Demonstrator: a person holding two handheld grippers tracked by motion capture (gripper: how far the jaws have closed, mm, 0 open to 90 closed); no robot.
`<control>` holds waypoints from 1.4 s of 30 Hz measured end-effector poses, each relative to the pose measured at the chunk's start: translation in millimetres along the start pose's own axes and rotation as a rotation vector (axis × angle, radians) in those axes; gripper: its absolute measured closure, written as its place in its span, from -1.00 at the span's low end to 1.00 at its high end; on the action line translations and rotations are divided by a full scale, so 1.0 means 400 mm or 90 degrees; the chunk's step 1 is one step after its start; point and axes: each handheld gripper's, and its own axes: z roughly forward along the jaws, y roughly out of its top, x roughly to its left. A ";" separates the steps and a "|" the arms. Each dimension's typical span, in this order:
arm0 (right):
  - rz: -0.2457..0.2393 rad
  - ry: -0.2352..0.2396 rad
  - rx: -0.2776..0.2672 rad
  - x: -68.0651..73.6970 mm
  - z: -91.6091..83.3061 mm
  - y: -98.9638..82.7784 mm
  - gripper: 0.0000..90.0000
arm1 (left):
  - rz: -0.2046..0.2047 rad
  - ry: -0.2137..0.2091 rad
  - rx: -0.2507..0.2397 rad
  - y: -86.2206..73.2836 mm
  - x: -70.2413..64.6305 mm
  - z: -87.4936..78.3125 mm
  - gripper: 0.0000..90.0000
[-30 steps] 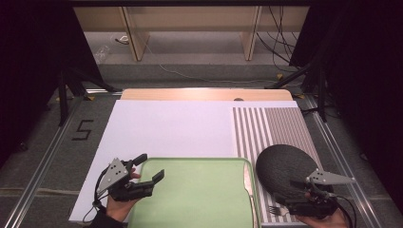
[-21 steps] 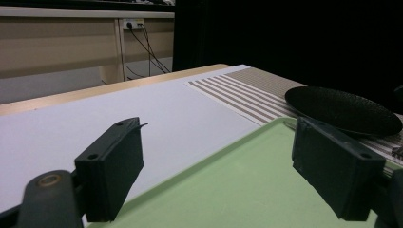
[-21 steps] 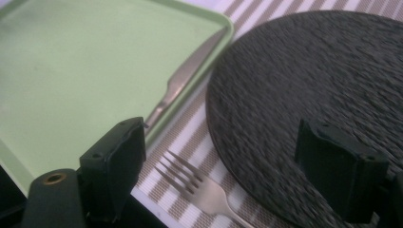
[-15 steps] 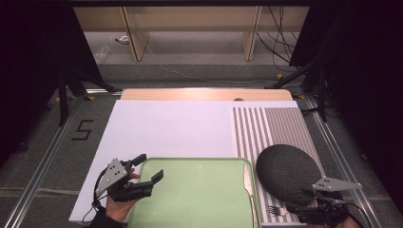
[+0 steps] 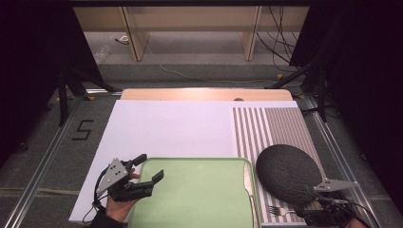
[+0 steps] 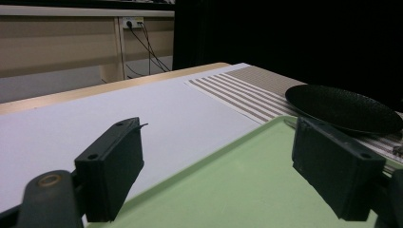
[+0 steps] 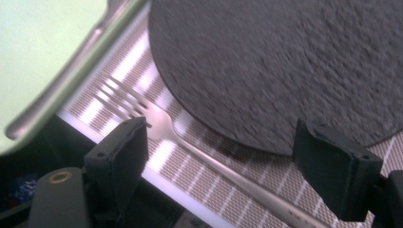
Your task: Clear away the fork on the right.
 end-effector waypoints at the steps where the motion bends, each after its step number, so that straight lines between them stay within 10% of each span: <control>1: 0.000 -0.001 0.006 -0.003 0.002 -0.003 -0.55 | 0.000 0.000 0.001 0.000 0.000 0.000 -0.62; 42: -0.038 -0.020 0.149 -0.011 0.065 -0.011 -0.16 | -0.001 -0.001 0.001 -0.001 0.000 0.002 -0.62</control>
